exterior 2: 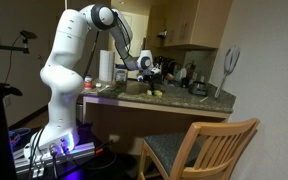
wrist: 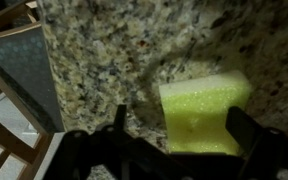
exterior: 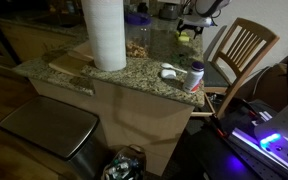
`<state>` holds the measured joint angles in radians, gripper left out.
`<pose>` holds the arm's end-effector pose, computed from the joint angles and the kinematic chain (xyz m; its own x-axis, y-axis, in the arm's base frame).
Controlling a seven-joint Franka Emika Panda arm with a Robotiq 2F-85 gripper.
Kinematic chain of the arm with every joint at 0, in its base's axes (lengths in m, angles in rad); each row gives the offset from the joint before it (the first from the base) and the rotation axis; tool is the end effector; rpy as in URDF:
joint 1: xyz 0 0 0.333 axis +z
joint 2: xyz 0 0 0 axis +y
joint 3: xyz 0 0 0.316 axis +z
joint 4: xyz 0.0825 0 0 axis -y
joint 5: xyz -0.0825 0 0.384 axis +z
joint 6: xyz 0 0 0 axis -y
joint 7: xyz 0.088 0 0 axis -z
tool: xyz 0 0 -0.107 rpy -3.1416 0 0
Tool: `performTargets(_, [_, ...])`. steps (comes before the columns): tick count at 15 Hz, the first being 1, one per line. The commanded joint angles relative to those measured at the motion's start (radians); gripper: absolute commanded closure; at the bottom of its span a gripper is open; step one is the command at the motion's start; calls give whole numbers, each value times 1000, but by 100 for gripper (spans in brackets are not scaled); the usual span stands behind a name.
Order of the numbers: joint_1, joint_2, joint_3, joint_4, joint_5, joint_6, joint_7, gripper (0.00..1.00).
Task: Move the yellow sponge to the right of the clear jar
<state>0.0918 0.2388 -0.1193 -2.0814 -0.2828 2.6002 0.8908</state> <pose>0.6058 -0.0087 0.3411 0.7226 -0.6047 0.3348 -0.6286 -0.7764 -0.0458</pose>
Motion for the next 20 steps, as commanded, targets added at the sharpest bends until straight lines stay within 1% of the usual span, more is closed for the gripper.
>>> performTargets(1, [-19,60,3,26,40,96,-31,0])
performTargets(2, [-27,68,13,29,75,108,-61,5])
performTargets(3, [-36,76,26,29,119,117,-99,25])
performTargets(4, [-44,77,42,28,177,111,-139,30])
performTargets(5, [-47,81,49,32,222,106,-173,32])
performTargets(6, [-50,81,55,39,264,97,-210,37])
performTargets(8, [-50,80,54,46,320,82,-255,54])
performTargets(9, [-55,80,62,48,357,84,-283,60])
performTargets(11, [-70,82,92,53,462,88,-352,73])
performTargets(14, [-83,91,117,67,572,92,-443,96])
performTargets(16, [-114,98,159,83,673,77,-556,99])
performTargets(17, [-131,101,180,90,725,68,-614,97])
performTargets(19, [-180,103,239,105,856,24,-768,98])
performTargets(20, [-203,106,266,113,919,-4,-849,97])
